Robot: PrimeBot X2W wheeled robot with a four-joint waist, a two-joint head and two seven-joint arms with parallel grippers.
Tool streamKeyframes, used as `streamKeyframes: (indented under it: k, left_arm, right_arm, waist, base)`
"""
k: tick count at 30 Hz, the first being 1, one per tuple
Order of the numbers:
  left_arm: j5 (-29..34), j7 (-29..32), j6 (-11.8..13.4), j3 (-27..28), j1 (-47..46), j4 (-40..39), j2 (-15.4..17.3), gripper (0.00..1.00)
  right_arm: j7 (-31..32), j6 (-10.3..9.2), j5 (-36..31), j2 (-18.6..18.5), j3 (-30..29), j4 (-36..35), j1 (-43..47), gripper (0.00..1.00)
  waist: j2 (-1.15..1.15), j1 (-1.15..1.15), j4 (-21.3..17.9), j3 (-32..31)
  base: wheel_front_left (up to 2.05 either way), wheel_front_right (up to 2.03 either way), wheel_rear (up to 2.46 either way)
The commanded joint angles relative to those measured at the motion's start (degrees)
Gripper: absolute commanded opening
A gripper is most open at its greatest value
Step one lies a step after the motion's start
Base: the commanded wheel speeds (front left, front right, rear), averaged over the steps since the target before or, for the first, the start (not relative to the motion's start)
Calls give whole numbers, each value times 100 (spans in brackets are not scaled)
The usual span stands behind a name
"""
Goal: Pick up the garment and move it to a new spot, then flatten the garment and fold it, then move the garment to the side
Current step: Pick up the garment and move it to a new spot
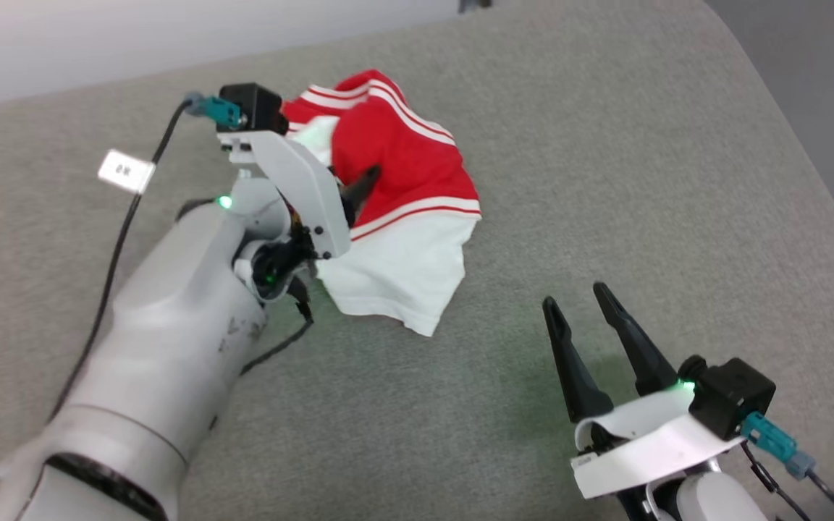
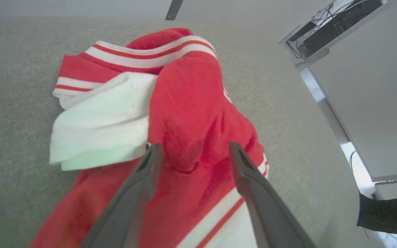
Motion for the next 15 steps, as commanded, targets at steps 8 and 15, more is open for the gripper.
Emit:
streamKeyframes:
  k: [8,15]
  left_arm:
    - [-471,-715,-20,175,1045,-773,341,100]
    - [-515,-1730,-20,123,2337,-1504,878,100]
  right_arm:
    - [-4,-6,-363,-74,-217,176,355,100]
    - [-4,-6,-454,-402,-495,246,629,100]
  waist:
    - [0,0,713,-572]
    - [0,0,1240,-826]
  base:
    - [0,0,0]
    - [0,0,0]
